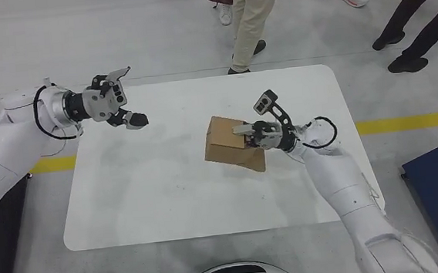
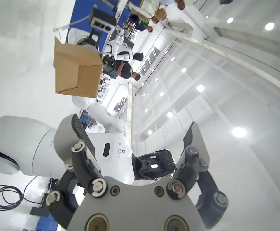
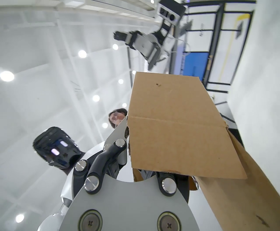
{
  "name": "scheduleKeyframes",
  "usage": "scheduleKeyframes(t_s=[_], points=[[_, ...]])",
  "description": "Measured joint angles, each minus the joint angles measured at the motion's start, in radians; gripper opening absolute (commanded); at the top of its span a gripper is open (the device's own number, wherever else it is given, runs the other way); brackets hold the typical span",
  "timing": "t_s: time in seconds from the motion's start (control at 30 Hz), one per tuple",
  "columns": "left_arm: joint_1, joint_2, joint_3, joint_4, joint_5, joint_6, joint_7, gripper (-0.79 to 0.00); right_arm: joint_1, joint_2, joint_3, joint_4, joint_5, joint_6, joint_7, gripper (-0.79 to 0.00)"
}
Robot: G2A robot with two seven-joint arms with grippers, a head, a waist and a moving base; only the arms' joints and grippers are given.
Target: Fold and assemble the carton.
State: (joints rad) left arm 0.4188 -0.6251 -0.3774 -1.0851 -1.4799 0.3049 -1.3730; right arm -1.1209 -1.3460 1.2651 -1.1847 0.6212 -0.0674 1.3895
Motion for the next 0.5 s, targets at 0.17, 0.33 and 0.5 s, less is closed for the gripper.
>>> scheduleKeyframes(t_s=[0.17, 0.33, 0.5], points=[[0.089, 0.080, -0.084, -0.021, -0.008, -0.034, 0.021, 0.000, 0.095, 0.023, -0.066, -0.026, -0.344, 0.053, -0.005, -0.785], [0.141, 0.111, -0.115, -0.064, -0.022, -0.042, 0.038, 0.000, 0.209, 0.034, -0.175, -0.083, -0.676, 0.112, 0.030, -0.785], [0.139, 0.110, -0.114, -0.062, -0.021, -0.041, 0.037, 0.000, 0.291, 0.030, -0.293, -0.103, -0.914, 0.142, 0.056, -0.785]])
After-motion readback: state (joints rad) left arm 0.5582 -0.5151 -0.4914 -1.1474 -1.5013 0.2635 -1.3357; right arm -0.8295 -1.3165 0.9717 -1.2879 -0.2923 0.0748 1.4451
